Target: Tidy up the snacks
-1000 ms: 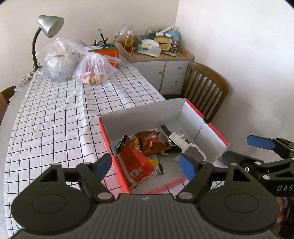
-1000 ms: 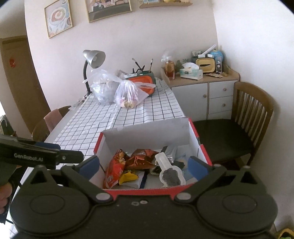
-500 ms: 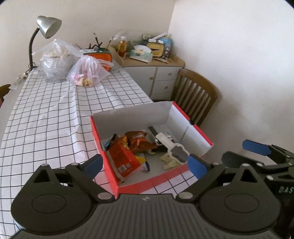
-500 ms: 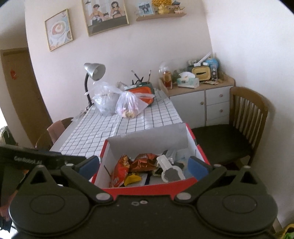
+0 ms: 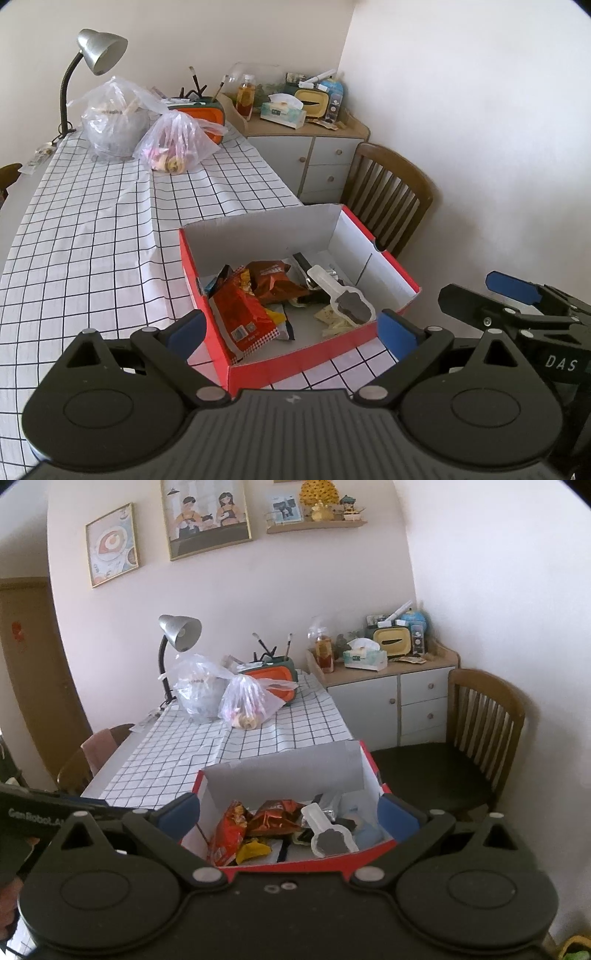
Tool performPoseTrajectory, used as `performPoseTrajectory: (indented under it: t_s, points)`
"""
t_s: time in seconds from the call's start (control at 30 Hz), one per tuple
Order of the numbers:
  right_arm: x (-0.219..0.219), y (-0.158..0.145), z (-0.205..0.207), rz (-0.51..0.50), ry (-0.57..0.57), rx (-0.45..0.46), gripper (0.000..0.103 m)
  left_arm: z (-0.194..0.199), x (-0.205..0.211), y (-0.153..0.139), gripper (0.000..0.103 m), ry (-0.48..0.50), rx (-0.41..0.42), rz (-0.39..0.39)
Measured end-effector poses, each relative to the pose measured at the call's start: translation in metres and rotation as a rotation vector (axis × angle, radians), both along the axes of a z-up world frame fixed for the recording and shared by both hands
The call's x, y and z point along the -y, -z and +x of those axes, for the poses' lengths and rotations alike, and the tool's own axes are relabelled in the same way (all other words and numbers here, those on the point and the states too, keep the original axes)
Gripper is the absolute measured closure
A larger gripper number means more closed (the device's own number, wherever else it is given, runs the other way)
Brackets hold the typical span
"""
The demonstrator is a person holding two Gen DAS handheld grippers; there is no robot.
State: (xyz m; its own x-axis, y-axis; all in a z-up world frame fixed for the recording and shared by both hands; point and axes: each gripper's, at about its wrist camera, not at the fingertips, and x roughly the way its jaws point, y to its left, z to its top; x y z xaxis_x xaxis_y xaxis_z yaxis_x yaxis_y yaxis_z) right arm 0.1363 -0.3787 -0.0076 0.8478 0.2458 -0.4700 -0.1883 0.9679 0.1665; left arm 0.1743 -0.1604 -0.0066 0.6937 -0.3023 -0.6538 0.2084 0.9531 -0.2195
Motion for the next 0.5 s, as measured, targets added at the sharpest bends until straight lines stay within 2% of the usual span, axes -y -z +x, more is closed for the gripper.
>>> performPoseTrajectory:
  t_s: [0.5]
  points:
    - [-0.0049,-0.0008,-0.0060,0.005,-0.010,0.004,0.000,-0.0100,0.0008,-0.0077,0.003,-0.008,0.034,0.023]
